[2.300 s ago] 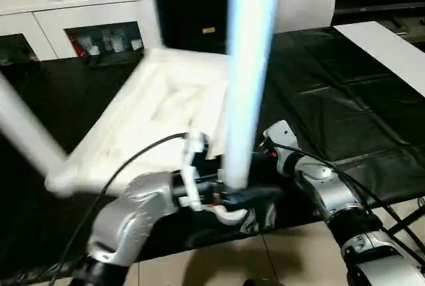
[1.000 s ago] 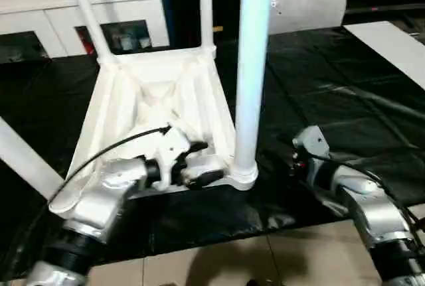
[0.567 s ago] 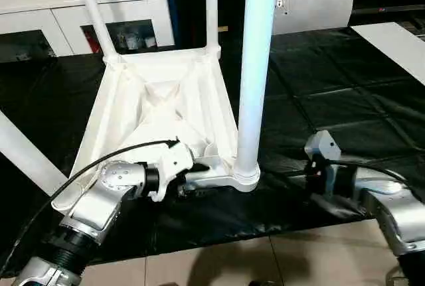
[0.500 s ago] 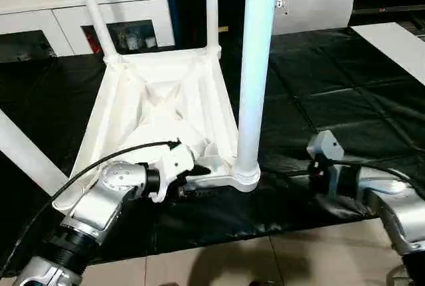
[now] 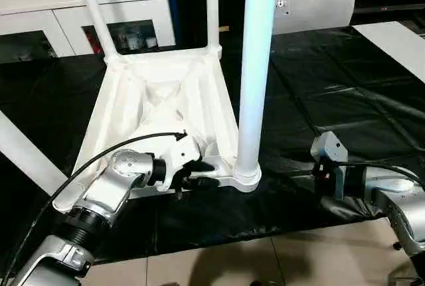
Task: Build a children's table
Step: Rotate table base, then rotate leg to tighten
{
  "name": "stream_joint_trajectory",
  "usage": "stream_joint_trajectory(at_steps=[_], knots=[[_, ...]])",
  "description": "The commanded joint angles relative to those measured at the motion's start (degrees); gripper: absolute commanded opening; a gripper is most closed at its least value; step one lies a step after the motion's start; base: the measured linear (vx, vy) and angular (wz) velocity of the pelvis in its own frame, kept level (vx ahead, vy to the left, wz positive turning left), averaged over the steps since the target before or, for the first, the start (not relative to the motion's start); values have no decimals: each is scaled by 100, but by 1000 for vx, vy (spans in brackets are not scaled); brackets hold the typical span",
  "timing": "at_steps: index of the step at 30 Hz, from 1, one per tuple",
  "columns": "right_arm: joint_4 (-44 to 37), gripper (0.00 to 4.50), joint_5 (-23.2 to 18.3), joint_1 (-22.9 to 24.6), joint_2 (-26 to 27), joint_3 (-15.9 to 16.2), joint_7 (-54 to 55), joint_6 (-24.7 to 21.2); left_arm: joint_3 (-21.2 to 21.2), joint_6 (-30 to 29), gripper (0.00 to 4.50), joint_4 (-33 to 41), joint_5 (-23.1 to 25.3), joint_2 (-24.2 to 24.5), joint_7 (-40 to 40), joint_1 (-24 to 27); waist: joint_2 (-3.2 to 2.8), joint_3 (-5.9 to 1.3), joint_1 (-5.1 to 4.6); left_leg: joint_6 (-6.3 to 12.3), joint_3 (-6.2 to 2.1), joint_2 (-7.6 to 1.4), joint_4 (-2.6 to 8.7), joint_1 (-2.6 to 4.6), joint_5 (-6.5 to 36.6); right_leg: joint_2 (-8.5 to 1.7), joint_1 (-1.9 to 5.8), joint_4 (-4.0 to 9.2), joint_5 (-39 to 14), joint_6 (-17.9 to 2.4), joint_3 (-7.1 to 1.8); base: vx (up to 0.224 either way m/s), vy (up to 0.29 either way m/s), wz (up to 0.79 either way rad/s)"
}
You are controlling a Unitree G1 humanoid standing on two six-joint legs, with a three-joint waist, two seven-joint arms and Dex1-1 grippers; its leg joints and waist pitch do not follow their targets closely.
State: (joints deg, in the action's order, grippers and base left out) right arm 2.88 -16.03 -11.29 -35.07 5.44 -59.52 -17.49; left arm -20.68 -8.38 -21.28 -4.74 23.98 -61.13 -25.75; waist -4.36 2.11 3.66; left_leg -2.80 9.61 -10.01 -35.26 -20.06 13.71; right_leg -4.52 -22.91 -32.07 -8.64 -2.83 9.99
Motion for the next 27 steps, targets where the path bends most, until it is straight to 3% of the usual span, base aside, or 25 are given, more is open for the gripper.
stream_joint_trajectory(at_steps=[1, 6, 10, 11, 15, 16, 19, 20, 22, 24, 25, 27], knots=[[-90, 450, -68, -13, -22, 36, -47, -55, -47, -44, 117, -13, 30, 81, -95, -38, 56, -339, 30, 550, -133, -256, 374, -38, 651, -449, 370, 549, -2579, 165, -309, 0, 0, 0], [-55, 450, -51, -85, 40, 40, -46, -80, -30, -3, 71, 18, 0, 105, -210, 8, 78, -350, 36, 576, -137, -267, 372, -46, 580, -458, 373, 526, -2452, 135, -321, 0, 0, 0], [37, 450, -46, -221, 111, 127, -99, -63, 16, 149, 36, -123, 63, 10, -108, -17, 62, -347, 41, 591, -136, -263, 370, -51, 555, -455, 374, 525, -2419, 97, -312, 0, 0, 0], [101, 450, -37, -286, 121, 153, -149, -39, -12, 167, 26, -144, 77, 5, -142, -14, 33, -351, 43, 582, -139, -267, 371, -45, 565, -456, 375, 516, -2420, 98, -314, 0, 0, 0], [347, 450, -182, -577, 201, 126, -404, 9, -12, 295, 8, -193, 69, -24, -199, -4, 45, -370, 26, 608, -143, -274, 364, -62, 525, -460, 392, 492, -2288, 75, -323, 0, 0, 0], [400, 450, -210, -639, 207, 124, -474, 7, 9, 326, 8, -212, 56, -40, -197, -16, 79, -370, 23, 622, -142, -286, 366, -63, 501, -460, 391, 487, -2241, 64, -330, 0, 0, 0], [558, 450, -185, -787, 200, 174, -651, 93, 35, 420, 8, -233, -3, -62, -274, -31, 60, -378, 38, 672, -143, -301, 360, -61, 411, -471, 384, 448, -2109, -44, -343, 0, 0, 0], [740, 450, -56, -940, 203, 306, -794, 313, 15, 450, 8, -173, -56, -56, -397, 7, 92, -384, 48, 677, -139, -304, 359, -67, 376, -482, 392, 434, -2082, -62, -348, 0, 0, 0], [859, 450, -44, -1046, 227, 374, -889, 328, -30, 457, 8, -126, -60, -39, -483, 41, 91, -379, 49, 682, -131, -298, 359, -65, 363, -482, 389, 437, -2125, -95, -350, 0, 0, 0], [953, 433, -119, -1136, 269, 395, -1022, 237, -93, 497, 2, -121, 0, -12, -530, 62, 77, -380, 55, 706, -138, -315, 360, -64, 329, -481, 386, 422, -2083, -138, -356, 0, 0, 0], [1108, 433, -110, -1260, 315, 465, -1178, 285, -211, 558, 2, -64, 74, 47, -651, 122, 118, -383, 61, 720, -131, -313, 357, -67, 324, -482, 390, 417, -2073, -137, -358, 0, 0, 0], [1219, 398, -130, -1347, 347, 511, -1313, 289, -282, 613, 0, -15, 117, 83, -731, 166, 84, -391, 77, 736, -138, -338, 354, -57, 259, -493, 378, 388, -1986, -204, -372, 0, 0, 0]])
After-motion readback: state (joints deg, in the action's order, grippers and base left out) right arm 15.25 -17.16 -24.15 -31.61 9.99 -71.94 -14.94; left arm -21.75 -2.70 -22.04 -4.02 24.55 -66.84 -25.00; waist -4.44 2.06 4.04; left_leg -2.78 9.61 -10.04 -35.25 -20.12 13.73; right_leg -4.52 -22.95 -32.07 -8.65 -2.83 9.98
